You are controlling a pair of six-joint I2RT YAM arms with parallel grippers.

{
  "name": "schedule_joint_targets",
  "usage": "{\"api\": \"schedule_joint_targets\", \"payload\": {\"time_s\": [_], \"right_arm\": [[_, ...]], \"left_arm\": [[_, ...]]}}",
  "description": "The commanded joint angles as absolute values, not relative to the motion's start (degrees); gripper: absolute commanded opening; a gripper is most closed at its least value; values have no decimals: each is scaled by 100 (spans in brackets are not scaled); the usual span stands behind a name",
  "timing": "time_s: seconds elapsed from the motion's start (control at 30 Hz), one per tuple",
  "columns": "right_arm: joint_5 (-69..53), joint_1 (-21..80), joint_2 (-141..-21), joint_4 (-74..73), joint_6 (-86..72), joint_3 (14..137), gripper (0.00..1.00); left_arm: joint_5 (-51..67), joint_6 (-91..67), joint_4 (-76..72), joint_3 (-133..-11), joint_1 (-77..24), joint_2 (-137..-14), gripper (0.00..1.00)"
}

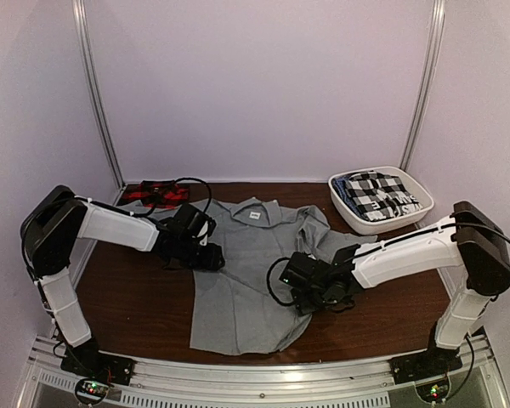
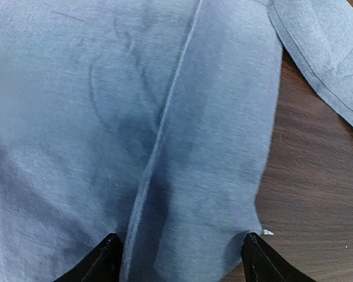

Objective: Fold and stack the long sleeve shirts
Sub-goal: Flatten out the crumpled shirt at the center of the board.

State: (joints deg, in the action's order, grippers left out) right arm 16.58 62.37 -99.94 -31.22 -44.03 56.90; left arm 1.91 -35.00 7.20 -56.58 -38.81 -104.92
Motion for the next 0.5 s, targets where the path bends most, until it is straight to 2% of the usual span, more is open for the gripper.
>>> {"api": "schedule_joint_targets", "payload": {"time_s": [0.0,0.3,0.47], "right_arm": [[1870,6187,-9557,-3340,-4577,5437,70],[1836,5750,-9040,-3284,-4514,4922,66],[1589,5807,-8803,-3304,-4387,5042,65]], "left_arm": [[-103,-3381,983,-5414,-3575,-10571,58],[-74,-3263,1017,-5440,-3285,-10579,58],[-2,-3243,1022,-5474,-3256,-10579,58]]}}
